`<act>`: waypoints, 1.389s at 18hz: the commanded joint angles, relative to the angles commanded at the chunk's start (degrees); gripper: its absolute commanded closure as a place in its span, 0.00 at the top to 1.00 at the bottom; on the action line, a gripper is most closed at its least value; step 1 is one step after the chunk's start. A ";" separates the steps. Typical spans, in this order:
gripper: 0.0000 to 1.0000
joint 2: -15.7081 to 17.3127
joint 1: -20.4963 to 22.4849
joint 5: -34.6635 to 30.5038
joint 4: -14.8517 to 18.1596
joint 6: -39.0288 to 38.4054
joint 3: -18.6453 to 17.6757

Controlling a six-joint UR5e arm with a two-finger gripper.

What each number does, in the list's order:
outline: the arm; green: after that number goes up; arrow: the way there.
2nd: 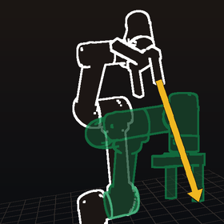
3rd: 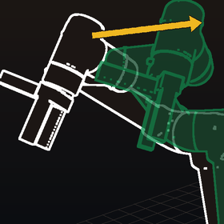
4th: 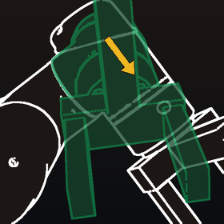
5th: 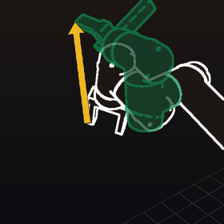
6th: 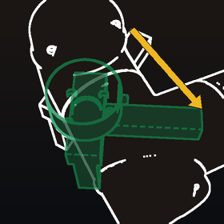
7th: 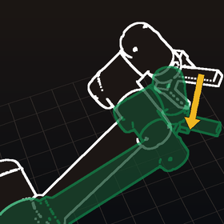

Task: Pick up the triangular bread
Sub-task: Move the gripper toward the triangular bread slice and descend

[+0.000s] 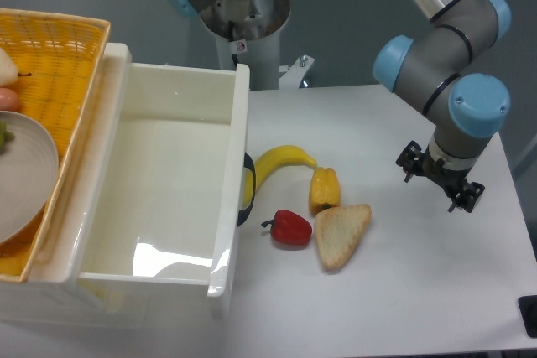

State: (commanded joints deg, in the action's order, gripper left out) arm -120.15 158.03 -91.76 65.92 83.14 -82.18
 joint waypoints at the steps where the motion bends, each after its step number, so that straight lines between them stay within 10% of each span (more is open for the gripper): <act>1: 1.00 0.00 0.00 0.00 0.00 -0.09 0.00; 13: 1.00 -0.18 -0.61 0.26 -5.01 -11.06 -5.80; 25: 0.97 -3.78 -2.46 12.12 -5.10 -25.59 -3.07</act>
State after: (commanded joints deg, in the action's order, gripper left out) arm -123.93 155.57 -79.64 60.82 57.56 -85.25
